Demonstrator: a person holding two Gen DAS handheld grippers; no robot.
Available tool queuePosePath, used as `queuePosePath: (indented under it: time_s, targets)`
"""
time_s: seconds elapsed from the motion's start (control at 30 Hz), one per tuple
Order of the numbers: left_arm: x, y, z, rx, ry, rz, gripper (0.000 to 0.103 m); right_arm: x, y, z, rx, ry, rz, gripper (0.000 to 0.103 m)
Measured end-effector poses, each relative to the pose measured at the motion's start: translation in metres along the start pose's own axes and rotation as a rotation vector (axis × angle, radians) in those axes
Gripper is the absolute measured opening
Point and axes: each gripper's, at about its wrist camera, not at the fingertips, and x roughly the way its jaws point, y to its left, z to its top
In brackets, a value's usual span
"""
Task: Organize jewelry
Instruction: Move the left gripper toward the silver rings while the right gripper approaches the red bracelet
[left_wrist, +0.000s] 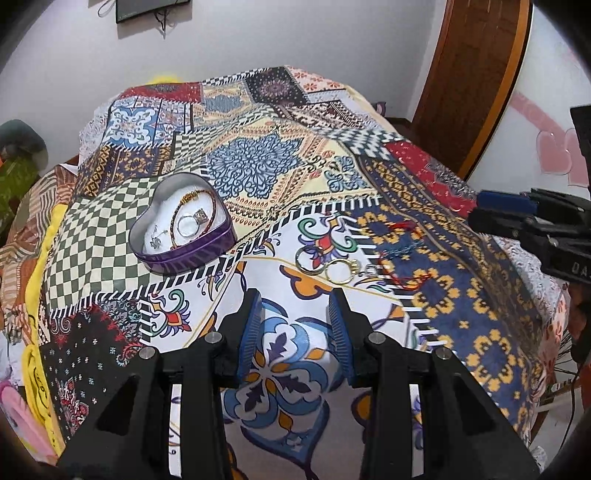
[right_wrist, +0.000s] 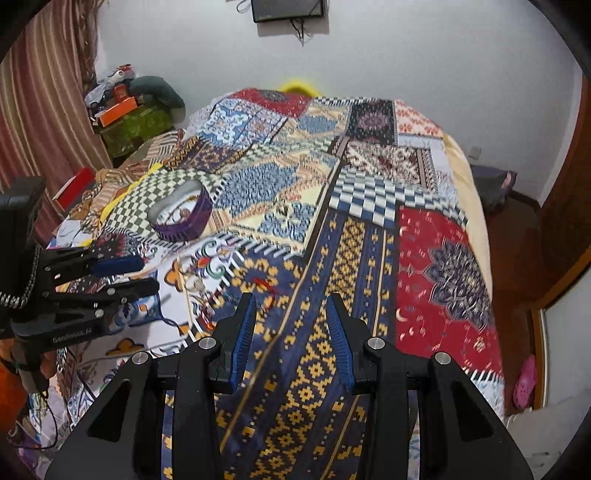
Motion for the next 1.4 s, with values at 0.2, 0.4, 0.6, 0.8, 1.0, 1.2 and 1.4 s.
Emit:
queuePosePath:
  time_s: [0.2,0.4,0.6,0.8,1.0,1.2,1.4]
  targets:
    - [0.016,0.003,0.006,0.015,0.018,-0.003,0.037,0.015,0.001,-0.008,-0.012,0.044,0.026,0.036]
    - [0.026,0.003,0.012,0.04,0.018,-0.023,0.037,0.026,0.006,-0.005,-0.032,0.066,0.061,0.036]
    - [0.032,0.001,0.018,0.061,0.015,-0.045,0.037,0.036,0.01,0.004,-0.022,0.079,0.122,0.036]
    - [0.036,0.003,0.022,0.054,0.011,-0.071,0.037,0.047,0.018,0.009,-0.054,0.085,0.116,0.036]
    - [0.037,0.005,0.021,0.047,0.002,-0.088,0.036,0.054,0.03,0.005,-0.136,0.073,0.073,0.037]
    - [0.037,0.005,0.021,0.054,-0.004,-0.087,0.032,0.058,0.027,0.005,-0.139,0.071,0.092,0.036]
    - [0.037,0.008,0.021,0.038,-0.012,-0.085,0.024,0.058,0.029,0.004,-0.133,0.062,0.088,0.017]
